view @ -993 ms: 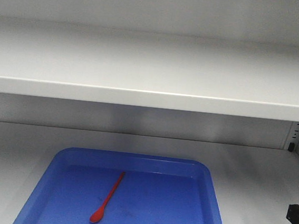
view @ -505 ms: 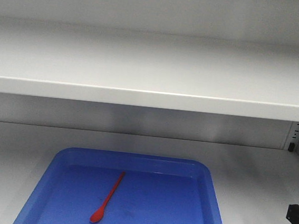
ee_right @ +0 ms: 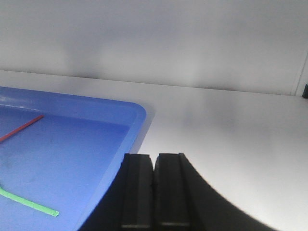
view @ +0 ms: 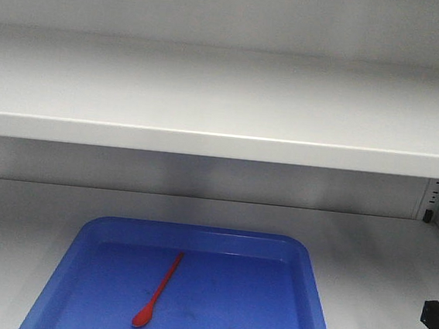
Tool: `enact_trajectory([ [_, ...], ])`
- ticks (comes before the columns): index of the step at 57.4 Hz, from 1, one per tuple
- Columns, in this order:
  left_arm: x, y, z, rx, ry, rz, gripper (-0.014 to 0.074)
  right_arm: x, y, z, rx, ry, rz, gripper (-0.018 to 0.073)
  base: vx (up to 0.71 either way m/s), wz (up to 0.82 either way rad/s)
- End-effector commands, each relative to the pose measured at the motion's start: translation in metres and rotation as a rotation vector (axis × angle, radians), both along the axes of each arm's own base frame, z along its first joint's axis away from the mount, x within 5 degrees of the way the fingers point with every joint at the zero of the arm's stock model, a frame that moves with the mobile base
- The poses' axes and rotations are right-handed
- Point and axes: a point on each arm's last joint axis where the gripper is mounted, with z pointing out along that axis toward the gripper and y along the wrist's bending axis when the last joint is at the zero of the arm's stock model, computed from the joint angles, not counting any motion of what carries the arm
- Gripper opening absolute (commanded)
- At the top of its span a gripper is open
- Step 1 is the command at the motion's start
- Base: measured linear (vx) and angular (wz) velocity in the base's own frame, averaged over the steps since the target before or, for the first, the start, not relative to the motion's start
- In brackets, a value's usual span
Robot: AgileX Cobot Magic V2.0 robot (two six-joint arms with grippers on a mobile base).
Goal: Sort red and green spoons into left cabinet
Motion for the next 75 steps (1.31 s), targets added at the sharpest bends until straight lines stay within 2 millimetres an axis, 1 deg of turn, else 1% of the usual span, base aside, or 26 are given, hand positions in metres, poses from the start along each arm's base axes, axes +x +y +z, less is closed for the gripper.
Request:
enact_trajectory([
  [1, -0.003, 0.0, 0.003, -0.005, -0.091, -0.001, -0.0004, 0.0, 0.003, 0.016, 0.018, -0.09, 0.035, -0.0003, 0.0, 0.0],
  [13, -0.003, 0.0, 0.003, -0.005, -0.091, -0.001, -0.0004, 0.0, 0.003, 0.016, 0.018, -0.09, 0.035, -0.0003, 0.0, 0.0],
  [17, -0.003, 0.0, 0.003, -0.005, -0.091, -0.001, -0.0004, 0.0, 0.002, 0.016, -0.011, -0.093, 0.035, -0.0003, 0.0, 0.0],
  [23, -0.003, 0.0, 0.003, -0.005, -0.091, -0.001, -0.0004, -0.001, 0.002, 0.013, 0.021, -0.058, 0.023, -0.0003, 0.0, 0.0],
  [31, -0.003, 0.0, 0.003, -0.005, -0.091, -0.001, -0.0004, -0.001, 0.002, 0.009, -0.079, -0.031, 0.042, -0.0003, 0.0, 0.0],
  [37, -0.003, 0.0, 0.003, -0.005, -0.09, -0.001, -0.0004, -0.004, 0.002, 0.009, -0.11, -0.044, 0.065, -0.0003, 0.0, 0.0],
  [46, -0.003, 0.0, 0.003, -0.005, -0.09, -0.001, -0.0004, -0.009, 0.002, 0.016, -0.061, -0.089, 0.076, -0.0003, 0.0, 0.0],
  [52, -0.003, 0.0, 0.003, -0.005, -0.09, -0.001, -0.0004, -0.01, -0.004, 0.017, -0.004, -0.119, 0.029, -0.0003, 0.0, 0.0],
  [58, -0.003, 0.0, 0.003, -0.005, -0.089, -0.001, -0.0004, -0.009, -0.015, 0.01, 0.061, -0.161, -0.053, -0.0003, 0.0, 0.0],
  [63, -0.003, 0.0, 0.003, -0.005, -0.089, -0.001, -0.0004, -0.014, -0.022, 0.003, 0.052, -0.183, -0.09, -0.0003, 0.0, 0.0],
  [70, -0.003, 0.0, 0.003, -0.005, -0.089, -0.001, -0.0004, -0.029, -0.03, -0.008, 0.013, -0.214, -0.131, -0.0003, 0.0, 0.0],
  [75, -0.003, 0.0, 0.003, -0.005, -0.089, -0.001, -0.0004, -0.045, -0.035, -0.021, 0.01, -0.242, -0.157, -0.0003, 0.0, 0.0],
])
